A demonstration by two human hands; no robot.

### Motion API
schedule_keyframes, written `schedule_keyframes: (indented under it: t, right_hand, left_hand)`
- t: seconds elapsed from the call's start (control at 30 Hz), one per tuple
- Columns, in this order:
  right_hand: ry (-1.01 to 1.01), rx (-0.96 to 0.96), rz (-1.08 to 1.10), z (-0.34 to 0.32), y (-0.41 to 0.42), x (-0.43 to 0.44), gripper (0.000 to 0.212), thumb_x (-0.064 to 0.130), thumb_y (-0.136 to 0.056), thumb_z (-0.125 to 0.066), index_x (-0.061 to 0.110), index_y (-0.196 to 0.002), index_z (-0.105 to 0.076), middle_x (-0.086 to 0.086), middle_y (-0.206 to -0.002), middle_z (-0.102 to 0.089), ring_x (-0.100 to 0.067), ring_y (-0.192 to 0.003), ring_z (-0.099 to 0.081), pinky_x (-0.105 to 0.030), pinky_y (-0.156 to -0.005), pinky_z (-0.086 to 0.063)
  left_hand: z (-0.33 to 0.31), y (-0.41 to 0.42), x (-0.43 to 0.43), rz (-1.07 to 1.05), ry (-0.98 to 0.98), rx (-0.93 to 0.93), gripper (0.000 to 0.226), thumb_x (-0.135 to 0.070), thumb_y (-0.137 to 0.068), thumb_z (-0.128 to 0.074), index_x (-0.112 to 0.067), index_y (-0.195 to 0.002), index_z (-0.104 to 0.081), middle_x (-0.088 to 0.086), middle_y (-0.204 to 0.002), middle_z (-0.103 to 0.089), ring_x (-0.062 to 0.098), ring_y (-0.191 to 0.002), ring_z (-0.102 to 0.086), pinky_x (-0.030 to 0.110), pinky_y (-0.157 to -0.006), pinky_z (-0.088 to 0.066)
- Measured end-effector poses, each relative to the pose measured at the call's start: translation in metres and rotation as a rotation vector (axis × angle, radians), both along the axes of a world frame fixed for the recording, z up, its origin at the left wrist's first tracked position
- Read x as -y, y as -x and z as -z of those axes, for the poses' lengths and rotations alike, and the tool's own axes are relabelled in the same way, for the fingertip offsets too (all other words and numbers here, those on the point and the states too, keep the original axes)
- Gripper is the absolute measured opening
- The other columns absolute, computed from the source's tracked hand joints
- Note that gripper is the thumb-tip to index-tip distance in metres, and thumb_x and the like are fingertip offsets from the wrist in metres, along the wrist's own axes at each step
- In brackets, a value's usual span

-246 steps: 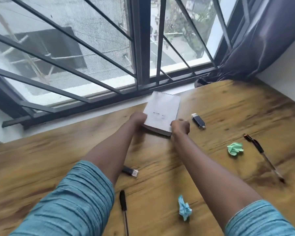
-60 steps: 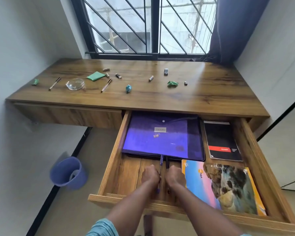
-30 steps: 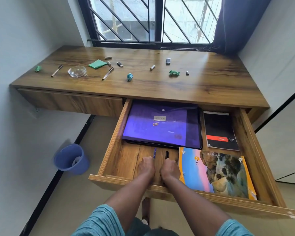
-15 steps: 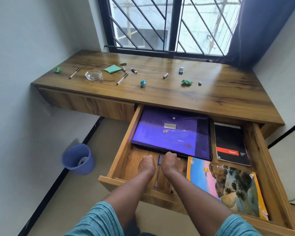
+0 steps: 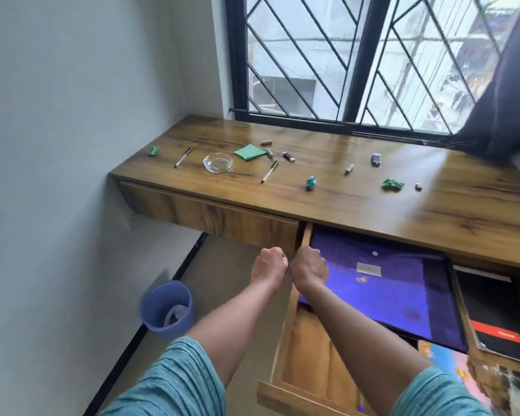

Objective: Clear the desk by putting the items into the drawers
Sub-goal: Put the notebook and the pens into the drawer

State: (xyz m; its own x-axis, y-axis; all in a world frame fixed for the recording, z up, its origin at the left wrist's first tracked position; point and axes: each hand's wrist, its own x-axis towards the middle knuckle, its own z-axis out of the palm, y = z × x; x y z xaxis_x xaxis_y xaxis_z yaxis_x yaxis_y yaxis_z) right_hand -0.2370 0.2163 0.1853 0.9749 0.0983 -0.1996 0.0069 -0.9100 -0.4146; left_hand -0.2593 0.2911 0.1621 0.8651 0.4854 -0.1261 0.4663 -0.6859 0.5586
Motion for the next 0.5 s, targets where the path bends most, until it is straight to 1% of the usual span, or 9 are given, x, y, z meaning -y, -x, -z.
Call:
schedule_keyframes:
  t: [0.17,0.27,0.37,0.5]
  right_hand:
    - [-0.068,0.020,-0.024,-0.014,-0.008,-0.116,0.027,0.009,-0.091,-0.044,0.007,-0.105,-0.067,-0.014,-0.113,-0.066,-0.032,-0.109,-0.062,-0.034,-0.084,-0.051]
    - [-0.089,0.028,-0.033,-0.023,-0.017,-0.174,0.025,0.009,-0.091,-0.046,0.007,-0.105,-0.066,-0.014,-0.113,-0.066,-0.032,-0.109,-0.062,-0.034,-0.083,-0.050]
    - [-0.068,0.036,-0.027,-0.027,-0.026,-0.210,0.026,0.006,-0.090,-0.044,0.006,-0.106,-0.065,-0.014,-0.113,-0.065,-0.033,-0.109,-0.061,-0.035,-0.083,-0.050]
    - [-0.028,0.066,-0.004,-0.025,-0.056,-0.227,0.028,0.003,-0.089,-0.043,0.004,-0.108,-0.064,-0.015,-0.113,-0.064,-0.034,-0.107,-0.062,-0.036,-0.083,-0.050]
  left_hand:
    - [-0.011,-0.012,-0.114,-0.046,0.034,0.035,0.027,-0.015,-0.091,-0.046,-0.009,-0.099,-0.071,0.017,-0.104,-0.070,0.033,-0.099,-0.066,0.033,-0.078,-0.051]
    - [-0.017,-0.017,-0.176,-0.077,-0.022,0.085,0.027,-0.016,-0.092,-0.047,-0.008,-0.100,-0.072,0.015,-0.104,-0.071,0.030,-0.098,-0.066,0.032,-0.078,-0.050]
    - [-0.023,-0.024,-0.230,-0.134,-0.065,0.107,0.028,-0.017,-0.092,-0.046,-0.006,-0.099,-0.071,0.017,-0.103,-0.071,0.032,-0.099,-0.065,0.033,-0.080,-0.050]
    - [-0.024,-0.046,-0.291,-0.198,-0.064,0.125,0.028,-0.017,-0.091,-0.046,-0.004,-0.101,-0.069,0.018,-0.104,-0.069,0.034,-0.100,-0.063,0.034,-0.081,-0.050]
